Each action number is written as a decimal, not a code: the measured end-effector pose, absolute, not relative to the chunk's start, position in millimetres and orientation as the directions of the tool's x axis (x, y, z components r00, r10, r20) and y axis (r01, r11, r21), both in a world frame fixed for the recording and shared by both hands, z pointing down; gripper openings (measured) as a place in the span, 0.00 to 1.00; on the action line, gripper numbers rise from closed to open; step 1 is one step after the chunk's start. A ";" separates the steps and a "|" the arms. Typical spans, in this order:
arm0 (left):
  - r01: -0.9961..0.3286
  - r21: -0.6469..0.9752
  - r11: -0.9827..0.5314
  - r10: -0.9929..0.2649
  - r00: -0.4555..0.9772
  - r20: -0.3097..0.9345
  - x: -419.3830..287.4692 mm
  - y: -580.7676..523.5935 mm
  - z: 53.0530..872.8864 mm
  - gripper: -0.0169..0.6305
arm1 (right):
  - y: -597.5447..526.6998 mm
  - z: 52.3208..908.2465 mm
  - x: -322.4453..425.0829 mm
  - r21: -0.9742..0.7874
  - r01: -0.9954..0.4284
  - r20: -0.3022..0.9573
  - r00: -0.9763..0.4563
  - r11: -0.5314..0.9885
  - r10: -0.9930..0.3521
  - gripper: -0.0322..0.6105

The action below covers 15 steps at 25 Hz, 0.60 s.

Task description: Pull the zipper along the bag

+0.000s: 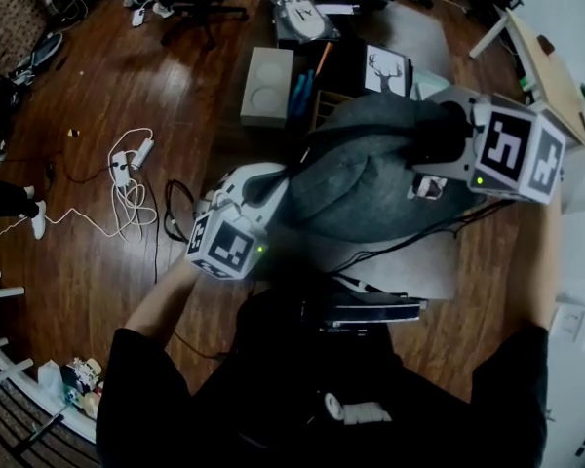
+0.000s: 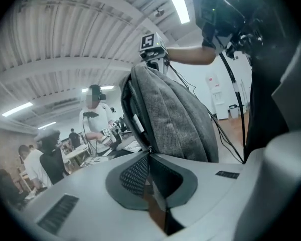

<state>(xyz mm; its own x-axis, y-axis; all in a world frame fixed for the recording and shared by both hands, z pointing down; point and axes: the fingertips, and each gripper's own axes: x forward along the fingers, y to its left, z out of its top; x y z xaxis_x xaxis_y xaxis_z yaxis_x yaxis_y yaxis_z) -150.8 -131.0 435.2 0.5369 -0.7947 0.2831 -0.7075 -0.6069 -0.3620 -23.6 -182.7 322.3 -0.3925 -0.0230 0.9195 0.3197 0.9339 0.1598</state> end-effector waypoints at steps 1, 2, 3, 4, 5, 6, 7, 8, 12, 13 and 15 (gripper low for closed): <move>-0.705 -0.363 -0.609 -0.793 0.545 0.271 -149.1 -130.0 433.2 0.04 | -180.7 321.8 -23.1 0.158 0.323 0.919 -0.393 0.933 -0.020 0.47; -0.708 -0.357 -0.609 -0.793 0.552 0.259 -147.8 -128.3 430.5 0.04 | -180.1 321.7 -21.4 0.151 0.320 0.920 -0.393 0.935 -0.014 0.46; -0.717 -0.339 -0.610 -0.793 0.560 0.242 -146.5 -126.3 426.7 0.04 | -180.2 321.3 -18.4 0.146 0.317 0.922 -0.387 0.937 -0.012 0.44; -0.724 -0.319 -0.611 -0.791 0.570 0.222 -144.2 -124.4 421.7 0.04 | -180.1 320.2 -14.2 0.146 0.319 0.927 -0.375 0.936 -0.016 0.44; -0.725 -0.313 -0.614 -0.789 0.580 0.204 -140.4 -122.9 415.5 0.04 | -179.1 318.6 -9.4 0.150 0.332 0.934 -0.358 0.931 -0.023 0.43; -0.722 -0.314 -0.616 -0.786 0.590 0.184 -135.8 -122.6 408.4 0.04 | -177.6 316.6 -5.1 0.153 0.349 0.939 -0.342 0.925 -0.027 0.42; -0.726 -0.307 -0.615 -0.786 0.597 0.163 -132.5 -123.9 402.5 0.04 | -176.4 314.7 -2.7 0.153 0.362 0.943 -0.333 0.920 -0.026 0.41; -0.734 -0.291 -0.613 -0.787 0.596 0.156 -132.1 -126.7 399.9 0.04 | -175.8 313.5 -3.0 0.151 0.367 0.943 -0.332 0.918 -0.023 0.40; -0.739 -0.269 -0.618 -0.785 0.601 0.151 -136.2 -128.4 378.0 0.04 | -171.8 312.2 -11.0 0.151 0.377 0.945 -0.325 0.914 -0.022 0.39; -0.734 -0.275 -0.622 -0.779 0.617 0.115 -133.3 -127.2 362.0 0.04 | -171.5 310.4 -12.4 0.156 0.387 0.948 -0.316 0.909 -0.028 0.38; -0.740 -0.255 -0.623 -0.777 0.624 0.088 -129.5 -126.6 337.3 0.04 | -169.9 310.0 -17.3 0.169 0.401 0.953 -0.300 0.900 -0.045 0.39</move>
